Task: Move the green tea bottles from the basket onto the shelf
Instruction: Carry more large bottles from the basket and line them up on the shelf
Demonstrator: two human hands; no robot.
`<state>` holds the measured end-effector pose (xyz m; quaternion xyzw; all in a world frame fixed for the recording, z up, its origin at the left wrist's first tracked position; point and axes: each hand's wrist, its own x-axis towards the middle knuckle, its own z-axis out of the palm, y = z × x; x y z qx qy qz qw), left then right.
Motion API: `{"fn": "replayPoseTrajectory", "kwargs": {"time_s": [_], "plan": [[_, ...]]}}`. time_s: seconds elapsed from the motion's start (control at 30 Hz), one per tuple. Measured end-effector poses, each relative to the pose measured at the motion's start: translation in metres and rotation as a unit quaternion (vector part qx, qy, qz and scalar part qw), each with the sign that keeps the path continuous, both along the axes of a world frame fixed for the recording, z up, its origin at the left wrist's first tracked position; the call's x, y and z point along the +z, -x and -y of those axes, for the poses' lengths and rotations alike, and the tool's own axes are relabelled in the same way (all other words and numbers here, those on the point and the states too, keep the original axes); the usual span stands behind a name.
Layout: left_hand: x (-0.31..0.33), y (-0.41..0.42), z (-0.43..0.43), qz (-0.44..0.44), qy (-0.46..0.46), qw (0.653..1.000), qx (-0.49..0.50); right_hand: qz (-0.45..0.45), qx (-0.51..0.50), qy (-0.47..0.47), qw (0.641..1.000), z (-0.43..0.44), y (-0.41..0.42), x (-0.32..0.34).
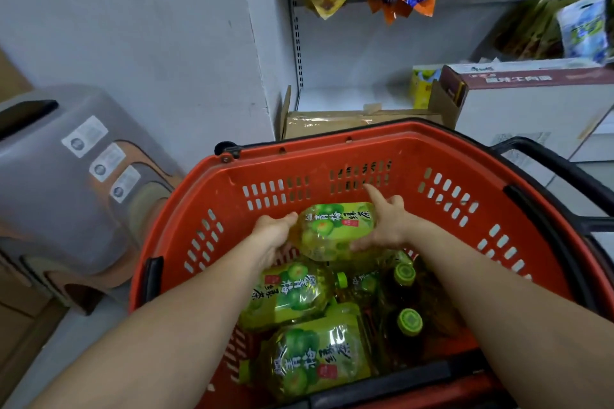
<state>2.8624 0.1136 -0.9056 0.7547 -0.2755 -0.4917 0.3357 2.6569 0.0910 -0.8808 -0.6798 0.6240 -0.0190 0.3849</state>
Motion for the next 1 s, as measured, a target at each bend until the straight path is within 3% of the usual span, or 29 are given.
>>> {"fn": "replayPoseTrajectory", "kwargs": {"time_s": [0.07, 0.13, 0.23, 0.37, 0.47, 0.53, 0.6, 0.67, 0.77, 0.8, 0.83, 0.87, 0.9, 0.97, 1.0], "plan": [[0.017, 0.000, 0.005, 0.017, 0.081, 0.997, 0.001, -0.087, 0.040, -0.021, 0.995, -0.002, -0.002, 0.000], [0.039, 0.008, 0.008, 0.113, 0.195, 0.971, -0.075, -0.137, 0.058, -0.001, 0.989, -0.003, -0.004, -0.001], [0.065, 0.027, -0.003, 0.281, 0.295, 0.891, -0.204, -0.033, 0.065, 0.094, 0.993, -0.005, -0.009, -0.007], [0.058, 0.013, -0.001, 0.213, 0.297, 0.914, -0.178, 0.113, 0.091, 0.173, 0.974, -0.010, -0.021, -0.009], [0.063, 0.009, -0.002, 0.197, 0.315, 0.902, -0.222, 0.181, 0.074, 0.152, 0.969, -0.007, -0.027, -0.002], [0.065, 0.015, -0.006, 0.218, 0.317, 0.874, -0.296, 0.184, 0.086, 0.100, 0.974, -0.004, -0.023, -0.001], [0.066, 0.019, -0.007, 0.229, 0.317, 0.859, -0.331, 0.132, 0.103, 0.060, 0.984, -0.003, -0.019, 0.001], [0.069, 0.018, -0.008, 0.166, 0.316, 0.878, -0.320, 0.120, 0.093, 0.081, 0.985, -0.003, -0.021, 0.002], [0.065, 0.005, -0.005, -0.064, 0.258, 0.942, -0.206, 0.140, 0.007, 0.132, 0.981, -0.001, -0.020, 0.008], [0.058, -0.002, -0.004, -0.045, 0.209, 0.954, -0.209, 0.159, -0.037, 0.130, 0.978, 0.001, -0.016, 0.010], [0.047, -0.008, -0.003, 0.049, 0.138, 0.954, -0.263, 0.178, -0.080, 0.126, 0.973, 0.003, -0.010, 0.011], [0.032, -0.012, -0.004, 0.158, 0.044, 0.921, -0.354, 0.191, -0.118, 0.121, 0.967, 0.005, -0.003, 0.011], [0.016, -0.012, -0.008, 0.243, -0.058, 0.856, -0.453, 0.196, -0.146, 0.118, 0.962, 0.007, 0.003, 0.012], [-0.014, -0.004, -0.019, 0.330, -0.195, 0.724, -0.573, 0.185, -0.174, 0.123, 0.959, 0.009, 0.011, 0.013], [-0.023, 0.000, -0.024, 0.352, -0.207, 0.692, -0.596, 0.173, -0.175, 0.130, 0.960, 0.010, 0.012, 0.013]]}}
